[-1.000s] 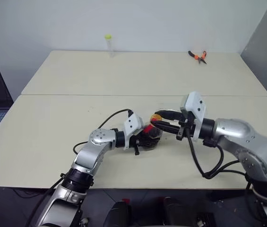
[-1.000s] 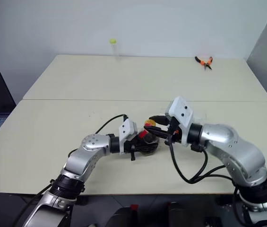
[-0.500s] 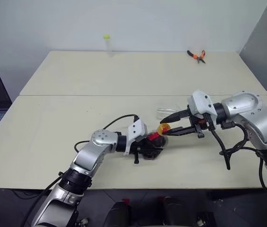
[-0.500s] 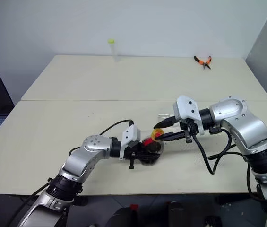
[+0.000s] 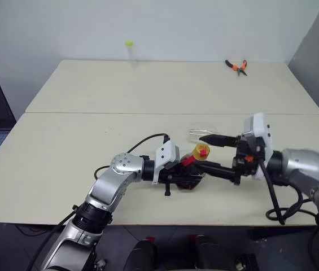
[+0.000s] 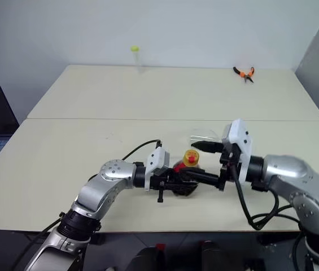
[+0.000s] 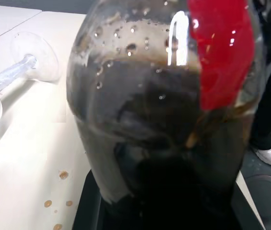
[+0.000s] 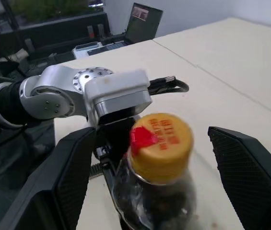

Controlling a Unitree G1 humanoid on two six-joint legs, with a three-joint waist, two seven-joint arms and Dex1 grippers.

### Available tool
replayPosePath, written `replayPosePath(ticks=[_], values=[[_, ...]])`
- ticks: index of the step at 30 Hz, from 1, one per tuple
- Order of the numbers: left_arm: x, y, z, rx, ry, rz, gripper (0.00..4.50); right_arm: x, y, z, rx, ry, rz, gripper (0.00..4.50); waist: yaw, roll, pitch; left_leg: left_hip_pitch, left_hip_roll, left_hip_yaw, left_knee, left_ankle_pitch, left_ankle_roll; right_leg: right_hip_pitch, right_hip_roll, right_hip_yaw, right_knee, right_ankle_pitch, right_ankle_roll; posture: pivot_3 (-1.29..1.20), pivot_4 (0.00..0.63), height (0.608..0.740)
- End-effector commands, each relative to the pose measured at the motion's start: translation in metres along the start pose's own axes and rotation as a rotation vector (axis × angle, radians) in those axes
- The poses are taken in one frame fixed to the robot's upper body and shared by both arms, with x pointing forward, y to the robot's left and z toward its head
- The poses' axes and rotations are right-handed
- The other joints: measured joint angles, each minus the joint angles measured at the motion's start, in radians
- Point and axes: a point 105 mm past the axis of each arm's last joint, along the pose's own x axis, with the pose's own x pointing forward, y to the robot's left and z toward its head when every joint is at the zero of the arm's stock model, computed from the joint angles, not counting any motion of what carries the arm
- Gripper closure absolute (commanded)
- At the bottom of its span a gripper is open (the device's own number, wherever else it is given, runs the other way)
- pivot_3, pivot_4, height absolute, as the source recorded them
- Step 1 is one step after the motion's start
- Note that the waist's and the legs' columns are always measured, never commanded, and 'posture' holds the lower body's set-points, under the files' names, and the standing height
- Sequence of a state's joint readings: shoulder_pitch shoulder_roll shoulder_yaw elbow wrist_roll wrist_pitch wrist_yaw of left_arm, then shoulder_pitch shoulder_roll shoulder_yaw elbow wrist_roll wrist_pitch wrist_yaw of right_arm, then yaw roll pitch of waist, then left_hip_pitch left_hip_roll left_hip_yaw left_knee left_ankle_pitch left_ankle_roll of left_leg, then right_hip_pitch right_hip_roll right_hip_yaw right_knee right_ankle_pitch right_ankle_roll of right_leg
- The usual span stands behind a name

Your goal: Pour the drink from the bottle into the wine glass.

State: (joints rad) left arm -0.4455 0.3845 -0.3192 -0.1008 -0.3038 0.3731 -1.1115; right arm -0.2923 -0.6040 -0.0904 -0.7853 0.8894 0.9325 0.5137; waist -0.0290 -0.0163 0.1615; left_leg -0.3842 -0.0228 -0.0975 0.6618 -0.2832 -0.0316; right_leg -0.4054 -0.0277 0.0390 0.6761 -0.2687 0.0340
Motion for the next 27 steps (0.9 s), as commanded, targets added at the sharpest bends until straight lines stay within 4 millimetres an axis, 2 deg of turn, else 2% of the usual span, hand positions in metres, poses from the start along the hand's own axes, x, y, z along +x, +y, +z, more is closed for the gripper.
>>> replayPosePath(ticks=[1,12,16,27], values=[[0.003,0.006,0.012,0.058,-0.03,0.01,3.6,0.004,-0.002,0.006,-0.022,-0.057,-0.139,0.51,0.0,0.0,0.0,0.0,0.0,0.0,0.0,0.0,0.0,0.0,0.004,0.0,0.0,0.0,0.0,0.0,0.15,0.74],[0.001,0.014,0.006,0.059,-0.023,0.039,3.6,-0.004,-0.006,0.007,0.03,-0.117,-0.211,0.51,0.001,0.0,0.0,0.0,0.0,0.001,0.0,0.0,0.0,0.0,0.004,0.0,-0.001,0.0,0.0,0.0,0.15,0.74],[0.0,0.015,0.003,0.055,-0.017,0.05,3.6,-0.008,0.001,0.013,0.041,-0.143,-0.173,0.51,0.0,0.0,0.0,0.0,0.0,0.001,0.0,0.0,0.0,0.0,0.004,0.0,-0.001,0.0,0.0,0.0,0.15,0.74],[-0.001,0.016,0.002,0.053,-0.015,0.063,3.6,-0.002,0.002,0.003,-0.001,-0.061,-0.166,0.51,0.0,0.0,0.0,0.0,0.0,0.001,0.0,0.0,0.0,0.0,0.004,0.0,-0.001,0.0,0.0,0.0,0.15,0.74]])
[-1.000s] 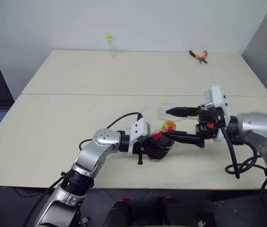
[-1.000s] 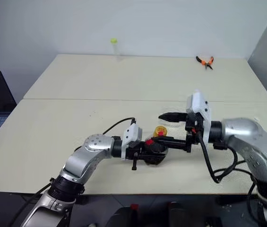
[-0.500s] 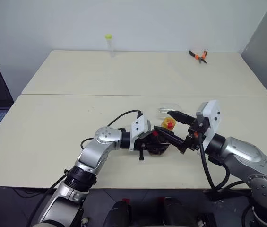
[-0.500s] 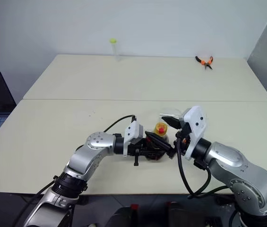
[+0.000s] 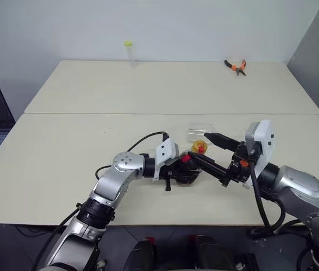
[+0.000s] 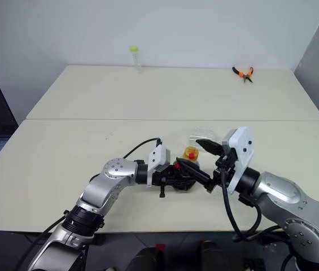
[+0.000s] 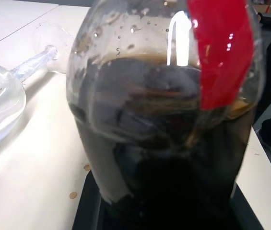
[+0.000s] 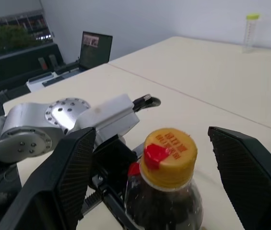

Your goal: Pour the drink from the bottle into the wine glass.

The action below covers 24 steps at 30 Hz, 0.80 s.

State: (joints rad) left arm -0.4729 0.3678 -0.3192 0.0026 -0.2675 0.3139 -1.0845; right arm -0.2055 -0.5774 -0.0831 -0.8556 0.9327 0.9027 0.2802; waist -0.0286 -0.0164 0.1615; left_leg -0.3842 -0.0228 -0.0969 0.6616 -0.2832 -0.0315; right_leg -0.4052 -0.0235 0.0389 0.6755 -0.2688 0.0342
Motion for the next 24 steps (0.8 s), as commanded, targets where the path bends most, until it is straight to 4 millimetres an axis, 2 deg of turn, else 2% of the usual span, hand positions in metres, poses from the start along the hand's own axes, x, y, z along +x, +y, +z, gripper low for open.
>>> replayPosePath(ticks=[1,8,14,22,23,24], values=[[-0.0016,0.0008,0.0121,0.052,-0.037,0.005,3.62,0.0009,0.003,0.007,-0.045,-0.028,0.002,0.51,0.0,0.0,0.0,0.0,0.0,0.0,0.0,0.0,0.0,0.0,0.0,0.0,0.0,0.0,0.0,0.0,0.15,0.74],[-0.0022,0.0008,0.0115,0.055,-0.033,0.004,3.64,0.0001,0.0001,0.0137,-0.009,-0.083,-0.008,0.51,0.0,0.0,0.0,0.0,0.0,0.0,0.0,0.0,0.0,0.0,0.0,0.0,0.0,0.0,0.0,0.0,0.15,0.74],[-0.0025,-0.0003,0.0099,0.057,-0.028,0.003,3.64,0.0,-0.0013,0.0092,-0.005,-0.061,-0.009,0.51,0.0,0.0,0.0,0.0,0.0,0.0,0.0,0.0,0.0,0.0,0.0,0.0,0.0,0.0,0.0,0.0,0.15,0.74],[-0.0032,-0.0005,0.009,0.059,-0.025,0.006,3.64,-0.0003,-0.0046,0.0085,-0.033,-0.041,-0.01,3.12,0.0,0.0,0.0,0.0,0.0,0.0,0.0,0.0,0.0,0.0,0.0,0.0,0.0,0.0,0.0,0.0,0.15,0.74],[-0.0032,-0.0004,0.009,0.059,-0.025,0.007,3.64,-0.0004,-0.0047,0.0083,-0.038,-0.036,-0.007,3.33,0.0,0.0,0.0,0.0,0.0,0.0,0.0,0.0,0.0,0.0,0.0,0.0,0.0,0.0,0.0,0.0,0.15,0.74],[-0.0032,-0.0006,0.0089,0.059,-0.026,0.007,3.64,-0.0006,-0.005,0.0081,-0.043,-0.032,-0.006,3.33,0.0,0.0,0.0,0.0,0.0,0.0,0.0,0.0,0.0,0.0,0.0,0.0,0.0,0.0,0.0,0.0,0.15,0.74]])
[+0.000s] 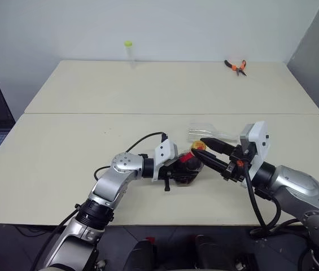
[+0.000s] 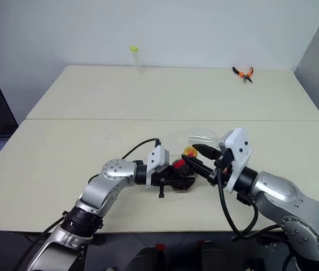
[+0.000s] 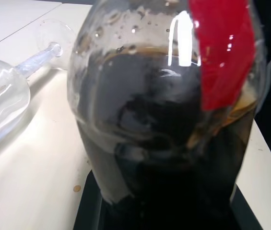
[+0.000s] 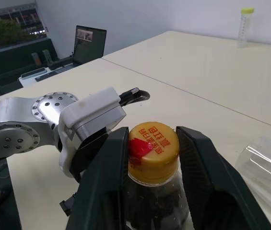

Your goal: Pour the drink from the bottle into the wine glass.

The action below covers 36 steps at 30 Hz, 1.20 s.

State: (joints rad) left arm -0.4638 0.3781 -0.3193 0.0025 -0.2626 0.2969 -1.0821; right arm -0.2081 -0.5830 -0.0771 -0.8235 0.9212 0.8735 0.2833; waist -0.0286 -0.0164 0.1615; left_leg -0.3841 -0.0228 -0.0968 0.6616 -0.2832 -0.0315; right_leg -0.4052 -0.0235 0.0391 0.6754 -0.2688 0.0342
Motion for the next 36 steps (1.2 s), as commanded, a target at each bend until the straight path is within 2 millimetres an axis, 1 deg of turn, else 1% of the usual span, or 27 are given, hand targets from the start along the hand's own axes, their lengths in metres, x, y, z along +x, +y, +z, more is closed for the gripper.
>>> replayPosePath(ticks=[1,3,5,10,14,17,20,22,25,27,29,30,32,36], values=[[-0.001,-0.001,0.011,0.049,-0.033,0.0,3.64,-0.002,0.001,0.009,-0.051,-0.023,0.013,3.33,0.0,0.0,0.0,0.0,0.0,0.0,0.0,0.0,0.0,0.0,0.0,0.0,0.0,0.0,0.0,0.0,0.15,0.74],[-0.001,-0.001,0.012,0.048,-0.034,-0.002,3.65,-0.002,-0.002,0.008,-0.074,-0.008,0.02,3.33,0.0,0.0,0.0,0.0,0.0,0.0,0.0,0.0,0.0,0.0,0.0,0.0,0.0,0.0,0.0,0.0,0.15,0.74],[0.0,-0.003,0.012,0.047,-0.036,-0.011,3.65,-0.004,-0.013,0.008,-0.124,0.031,0.047,3.33,0.0,0.0,0.0,0.0,0.0,0.0,0.0,0.0,0.0,0.0,0.0,0.0,0.0,0.0,0.0,0.0,0.15,0.74],[0.002,-0.007,0.016,0.056,-0.041,-0.04,3.66,-0.004,-0.034,0.004,-0.231,0.168,0.229,3.33,-0.001,0.0,0.0,0.001,0.0,0.001,0.0,0.0,0.0,0.0,0.001,0.0,0.0,0.0,0.0,0.0,0.15,0.74],[0.004,-0.013,0.021,0.061,-0.053,-0.054,3.66,-0.001,-0.059,-0.006,-0.366,0.326,0.378,3.33,-0.004,0.0,0.001,0.002,0.0,0.003,0.0,0.0,0.0,0.0,0.001,0.001,0.0,0.0,0.0,0.0,0.15,0.74],[0.003,-0.021,0.019,0.068,-0.045,-0.072,3.68,0.005,-0.075,0.0,-0.439,0.385,0.45,3.33,-0.006,0.001,0.001,0.002,0.001,0.003,0.0,0.0,0.0,0.0,0.001,0.001,0.0,0.0,0.0,0.0,0.15,0.74],[0.002,-0.025,0.017,0.062,-0.041,-0.071,3.71,0.007,-0.082,0.007,-0.476,0.412,0.498,3.33,-0.002,0.001,0.001,0.001,0.001,0.002,0.0,0.0,0.0,0.0,0.001,0.001,0.0,0.0,0.0,0.0,0.15,0.74],[0.003,-0.026,0.016,0.057,-0.041,-0.065,3.71,0.007,-0.082,0.01,-0.486,0.415,0.522,3.33,-0.001,0.001,0.001,0.001,0.001,0.002,0.0,0.0,0.0,0.0,0.0,0.001,0.0,0.0,0.0,0.0,0.15,0.74],[0.002,-0.025,0.015,0.05,-0.043,-0.05,3.71,0.006,-0.066,0.014,-0.427,0.373,0.569,3.33,0.0,0.001,0.001,0.001,0.0,0.001,0.0,0.0,0.0,0.0,-0.001,0.0,-0.001,0.0,0.0,0.0,0.15,0.74],[0.002,-0.024,0.014,0.047,-0.045,-0.042,3.71,0.006,-0.058,0.016,-0.399,0.336,0.558,3.33,0.002,0.001,0.001,0.001,0.0,0.0,0.0,0.0,0.0,0.0,-0.001,0.0,-0.001,0.0,0.0,0.0,0.15,0.74],[0.002,-0.02,0.013,0.048,-0.046,-0.027,3.71,0.004,-0.049,0.021,-0.364,0.279,0.532,2.6,0.003,0.001,0.001,0.0,0.0,0.0,0.0,0.0,0.0,0.0,-0.005,0.0,0.0,0.0,0.0,0.0,0.15,0.74],[0.002,-0.017,0.014,0.048,-0.048,-0.013,3.71,0.002,-0.045,0.026,-0.343,0.236,0.502,2.34,0.004,0.001,0.001,0.0,0.0,0.0,0.001,0.0,0.0,0.0,-0.005,0.0,0.0,0.0,0.0,0.0,0.15,0.74],[0.001,-0.012,0.014,0.046,-0.055,0.012,3.71,-0.001,-0.04,0.035,-0.293,0.152,0.434,1.62,0.006,0.001,0.001,-0.001,0.0,-0.001,0.001,0.0,0.0,0.0,-0.006,0.0,-0.001,0.0,0.0,0.0,0.15,0.74],[-0.001,-0.004,0.015,0.044,-0.065,0.053,3.71,-0.01,-0.032,0.044,-0.22,0.022,0.29,1.62,0.009,0.001,0.002,-0.001,-0.001,-0.001,0.001,0.0,0.0,0.0,-0.006,0.0,0.0,0.0,0.0,0.0,0.15,0.74]])
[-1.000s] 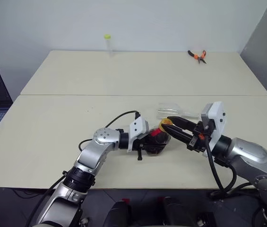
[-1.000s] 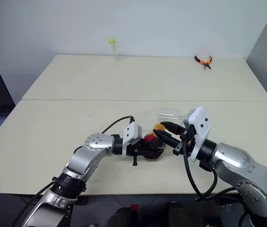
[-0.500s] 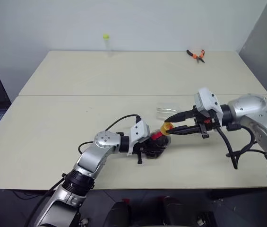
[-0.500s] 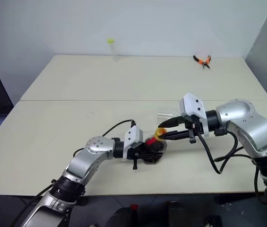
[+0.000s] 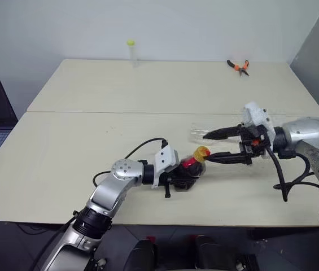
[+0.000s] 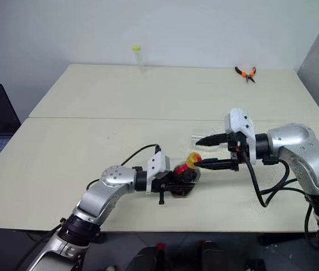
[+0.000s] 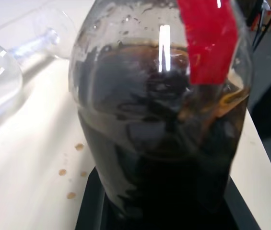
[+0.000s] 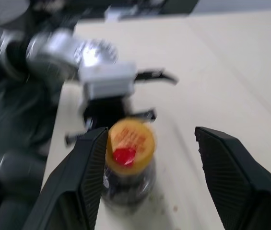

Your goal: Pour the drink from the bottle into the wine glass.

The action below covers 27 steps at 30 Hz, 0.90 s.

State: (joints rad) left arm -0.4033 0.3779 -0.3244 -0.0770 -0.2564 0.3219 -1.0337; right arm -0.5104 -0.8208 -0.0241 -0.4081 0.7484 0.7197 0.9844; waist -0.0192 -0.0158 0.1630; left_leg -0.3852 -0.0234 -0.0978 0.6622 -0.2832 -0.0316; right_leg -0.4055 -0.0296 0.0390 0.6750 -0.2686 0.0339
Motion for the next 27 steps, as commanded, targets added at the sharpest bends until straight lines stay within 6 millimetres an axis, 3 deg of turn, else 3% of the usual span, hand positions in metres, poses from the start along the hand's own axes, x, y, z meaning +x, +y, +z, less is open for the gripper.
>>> replayPosePath(ticks=[1,5,11,19,27], values=[[-0.001,0.007,0.018,0.053,-0.066,0.033,3.71,-0.003,0.008,0.023,-0.019,-0.136,-0.154,1.62,-0.001,0.0,0.0,0.0,0.0,0.0,0.0,0.0,0.0,0.0,0.0,0.0,0.0,0.0,0.0,0.0,0.15,0.74],[0.002,0.013,0.019,0.05,-0.08,0.06,3.71,0.016,0.024,0.023,0.018,-0.234,-0.263,1.62,-0.005,0.0,0.0,0.001,0.001,0.0,0.0,0.0,0.0,0.0,0.001,0.0,0.001,0.0,0.0,0.0,0.15,0.74],[0.006,0.014,0.02,0.047,-0.087,0.051,3.71,0.035,0.015,0.011,-0.003,-0.226,-0.408,1.62,-0.009,0.0,0.0,0.001,0.0,0.001,0.0,0.0,0.0,0.0,0.005,0.0,0.002,0.0,0.0,0.0,0.15,0.74],[0.006,0.017,0.019,0.048,-0.088,0.058,3.71,0.007,-0.003,-0.008,0.009,-0.153,-0.501,1.62,-0.008,0.0,0.0,0.001,0.0,0.001,0.0,0.0,0.0,0.0,0.006,0.0,0.001,0.0,0.0,0.0,0.15,0.74],[0.004,0.019,0.017,0.045,-0.085,0.071,3.73,-0.018,0.013,-0.031,0.072,-0.036,-0.418,1.62,-0.008,0.0,0.0,0.001,0.0,0.002,0.0,0.0,0.0,0.0,0.006,0.0,0.001,0.0,0.0,0.0,0.15,0.74]])
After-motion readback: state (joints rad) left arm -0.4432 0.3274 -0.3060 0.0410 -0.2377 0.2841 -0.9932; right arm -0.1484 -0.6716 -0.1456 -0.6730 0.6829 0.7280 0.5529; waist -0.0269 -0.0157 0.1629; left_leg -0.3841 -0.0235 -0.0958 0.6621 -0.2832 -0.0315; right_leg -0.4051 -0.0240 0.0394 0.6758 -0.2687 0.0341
